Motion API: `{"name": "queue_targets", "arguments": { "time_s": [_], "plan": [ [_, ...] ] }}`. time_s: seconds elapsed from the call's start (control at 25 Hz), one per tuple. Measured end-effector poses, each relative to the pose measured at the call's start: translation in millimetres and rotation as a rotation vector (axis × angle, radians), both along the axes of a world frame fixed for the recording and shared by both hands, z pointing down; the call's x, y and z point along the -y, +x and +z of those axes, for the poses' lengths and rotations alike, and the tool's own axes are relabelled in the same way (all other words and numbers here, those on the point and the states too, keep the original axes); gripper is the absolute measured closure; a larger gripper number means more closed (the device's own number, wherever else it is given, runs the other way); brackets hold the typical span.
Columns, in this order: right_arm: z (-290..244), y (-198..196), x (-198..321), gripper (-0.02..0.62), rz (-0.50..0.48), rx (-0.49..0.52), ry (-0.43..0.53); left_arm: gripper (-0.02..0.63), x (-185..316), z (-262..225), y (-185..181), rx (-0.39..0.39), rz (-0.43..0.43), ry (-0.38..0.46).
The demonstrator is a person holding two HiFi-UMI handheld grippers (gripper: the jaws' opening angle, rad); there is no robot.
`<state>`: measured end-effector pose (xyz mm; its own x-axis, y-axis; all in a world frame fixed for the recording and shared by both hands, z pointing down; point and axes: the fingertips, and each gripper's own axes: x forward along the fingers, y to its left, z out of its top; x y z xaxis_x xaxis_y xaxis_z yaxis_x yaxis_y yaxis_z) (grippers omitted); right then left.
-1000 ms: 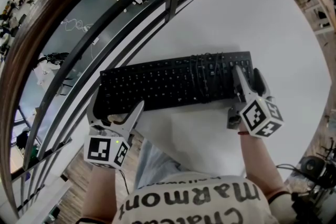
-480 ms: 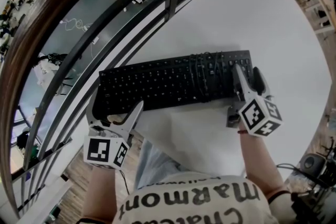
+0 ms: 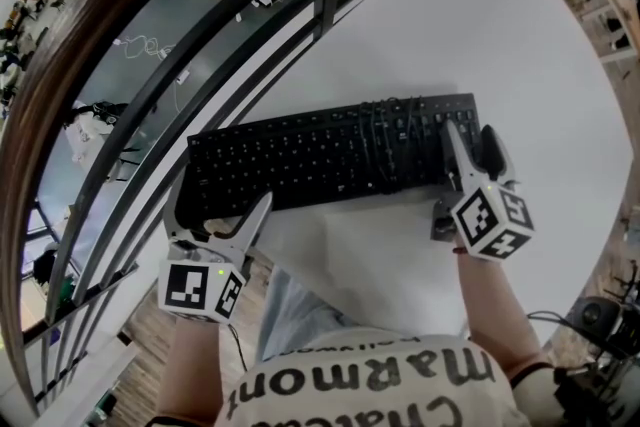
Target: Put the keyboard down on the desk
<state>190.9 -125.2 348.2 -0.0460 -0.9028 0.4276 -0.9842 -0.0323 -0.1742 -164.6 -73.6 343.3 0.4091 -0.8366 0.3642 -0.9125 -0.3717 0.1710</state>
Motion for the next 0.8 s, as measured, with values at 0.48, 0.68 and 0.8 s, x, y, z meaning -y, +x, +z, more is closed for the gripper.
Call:
{"name": "queue_targets", "arguments": {
  "time_s": [0.48,0.68,0.8],
  "plan": [
    [9,1,3,0.256,-0.007,0.057,-0.095,0.104,0,-4,1,0.001,0.009,-0.011],
    [12,1,3,0.256,-0.009,0.078,-0.116,0.104,-1,-4,0,0.001,0.005,-0.016],
    [10,0,4,0.256,-0.007,0.065,-0.102,0.104,0,-4,0,0.001,0.006,-0.017]
  ]
}}
